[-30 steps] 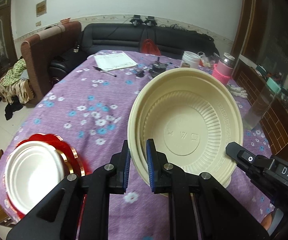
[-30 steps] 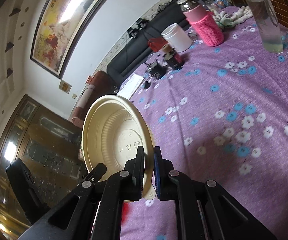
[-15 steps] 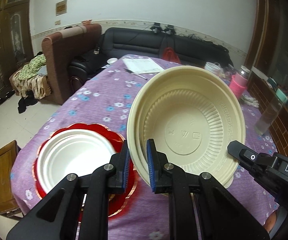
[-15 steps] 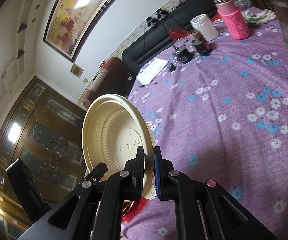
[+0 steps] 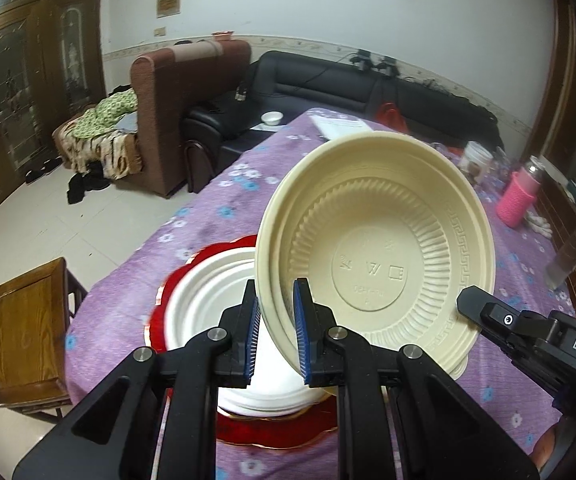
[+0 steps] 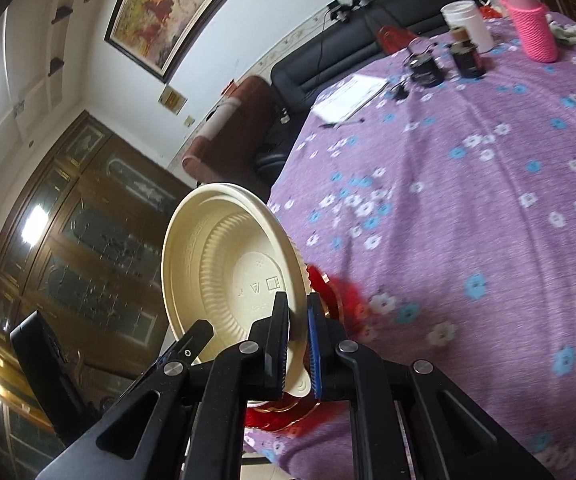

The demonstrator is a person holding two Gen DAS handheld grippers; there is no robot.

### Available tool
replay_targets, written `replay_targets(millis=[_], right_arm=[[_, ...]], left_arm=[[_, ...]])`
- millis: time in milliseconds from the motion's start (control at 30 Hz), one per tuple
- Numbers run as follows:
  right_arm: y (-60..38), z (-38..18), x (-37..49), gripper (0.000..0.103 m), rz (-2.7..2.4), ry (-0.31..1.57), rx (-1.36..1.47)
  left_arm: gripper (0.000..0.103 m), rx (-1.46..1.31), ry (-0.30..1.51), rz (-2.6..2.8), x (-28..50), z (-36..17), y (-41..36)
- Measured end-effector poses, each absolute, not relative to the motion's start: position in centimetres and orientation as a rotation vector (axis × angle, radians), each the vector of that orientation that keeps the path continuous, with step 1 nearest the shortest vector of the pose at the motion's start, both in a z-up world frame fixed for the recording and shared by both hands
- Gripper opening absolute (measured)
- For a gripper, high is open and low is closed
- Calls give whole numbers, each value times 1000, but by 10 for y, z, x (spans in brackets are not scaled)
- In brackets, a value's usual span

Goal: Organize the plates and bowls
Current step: 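Carry the beige bowl with both grippers toward the red plate stack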

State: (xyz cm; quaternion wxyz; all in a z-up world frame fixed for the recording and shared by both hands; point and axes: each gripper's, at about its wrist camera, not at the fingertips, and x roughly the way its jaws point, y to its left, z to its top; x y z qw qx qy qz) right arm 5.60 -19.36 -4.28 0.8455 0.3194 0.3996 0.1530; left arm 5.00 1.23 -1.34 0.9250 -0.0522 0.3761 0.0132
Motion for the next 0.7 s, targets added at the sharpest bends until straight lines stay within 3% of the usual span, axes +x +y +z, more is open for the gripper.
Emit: replay_targets(millis=[700], right_arm=[[-131, -72, 68, 9, 360, 945, 627]], left_arm=[[14, -145, 826, 89, 53, -40, 60]])
